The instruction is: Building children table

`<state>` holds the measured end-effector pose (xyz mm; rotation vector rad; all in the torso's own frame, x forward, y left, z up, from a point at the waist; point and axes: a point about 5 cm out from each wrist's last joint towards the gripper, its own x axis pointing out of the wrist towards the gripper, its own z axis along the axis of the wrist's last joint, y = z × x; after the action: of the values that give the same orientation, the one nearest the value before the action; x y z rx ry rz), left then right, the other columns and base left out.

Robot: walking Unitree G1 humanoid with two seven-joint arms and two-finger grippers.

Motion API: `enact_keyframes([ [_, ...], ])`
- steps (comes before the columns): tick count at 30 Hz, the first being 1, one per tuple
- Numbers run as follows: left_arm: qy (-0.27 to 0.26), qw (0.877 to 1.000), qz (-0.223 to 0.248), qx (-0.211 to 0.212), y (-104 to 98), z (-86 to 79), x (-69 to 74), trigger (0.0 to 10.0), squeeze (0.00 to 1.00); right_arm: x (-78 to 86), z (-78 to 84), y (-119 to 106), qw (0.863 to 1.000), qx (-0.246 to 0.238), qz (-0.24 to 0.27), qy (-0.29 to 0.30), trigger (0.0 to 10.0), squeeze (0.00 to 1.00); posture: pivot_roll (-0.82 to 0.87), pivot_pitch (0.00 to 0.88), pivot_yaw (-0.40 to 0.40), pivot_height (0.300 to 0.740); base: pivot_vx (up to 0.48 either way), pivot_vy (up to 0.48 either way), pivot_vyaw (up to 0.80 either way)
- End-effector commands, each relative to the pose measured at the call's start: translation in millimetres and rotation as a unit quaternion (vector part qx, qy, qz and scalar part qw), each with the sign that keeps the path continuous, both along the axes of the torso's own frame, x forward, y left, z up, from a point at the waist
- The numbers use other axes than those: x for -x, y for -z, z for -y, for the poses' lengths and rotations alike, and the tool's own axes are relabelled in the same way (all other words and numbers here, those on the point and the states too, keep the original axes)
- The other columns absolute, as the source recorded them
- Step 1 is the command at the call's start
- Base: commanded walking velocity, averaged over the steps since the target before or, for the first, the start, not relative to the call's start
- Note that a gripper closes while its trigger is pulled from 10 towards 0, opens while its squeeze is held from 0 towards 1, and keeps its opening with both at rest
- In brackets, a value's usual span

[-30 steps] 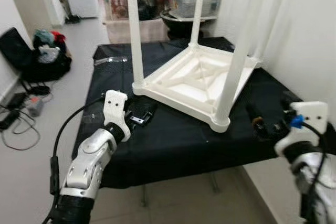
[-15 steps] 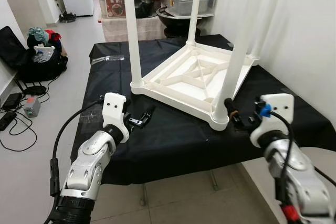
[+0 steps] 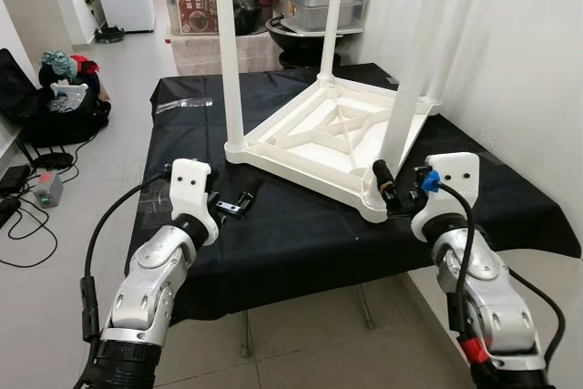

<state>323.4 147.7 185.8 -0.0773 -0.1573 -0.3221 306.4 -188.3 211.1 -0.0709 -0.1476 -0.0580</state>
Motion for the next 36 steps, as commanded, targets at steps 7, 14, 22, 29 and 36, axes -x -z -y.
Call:
enact_keyframes([
  [7,0.005,1.000,0.014,0.003,-7,2.7,-1.7,10.0,0.00,-15.3,-3.2,-25,0.999,-0.030,0.041,0.010,10.0,0.00,0.05,0.000,-0.071,0.740,0.326,0.000,0.00],
  [14,0.009,1.000,0.014,0.005,-6,4.5,-1.0,10.0,0.00,-25.2,-2.2,-46,0.997,-0.027,0.068,0.018,10.0,0.00,0.05,0.000,-0.076,0.740,0.319,0.000,0.00],
  [22,0.010,1.000,0.014,0.006,-6,4.4,-0.7,10.0,0.00,-27.7,-0.4,-47,0.997,-0.030,0.063,0.021,10.0,0.00,0.05,0.000,-0.077,0.740,0.317,0.000,0.00],
  [29,0.014,1.000,0.013,-0.001,-6,6.8,-1.2,10.0,0.00,-34.7,-4.1,-49,0.998,-0.026,0.052,0.014,10.0,0.00,0.06,0.000,-0.081,0.740,0.088,0.000,0.00],
  [36,0.011,1.000,0.014,-0.005,-5,5.6,-0.3,10.0,0.00,-38.8,14.2,-45,0.996,-0.038,0.032,0.070,10.0,0.00,0.06,0.000,-0.083,0.740,0.000,0.000,0.00],
])
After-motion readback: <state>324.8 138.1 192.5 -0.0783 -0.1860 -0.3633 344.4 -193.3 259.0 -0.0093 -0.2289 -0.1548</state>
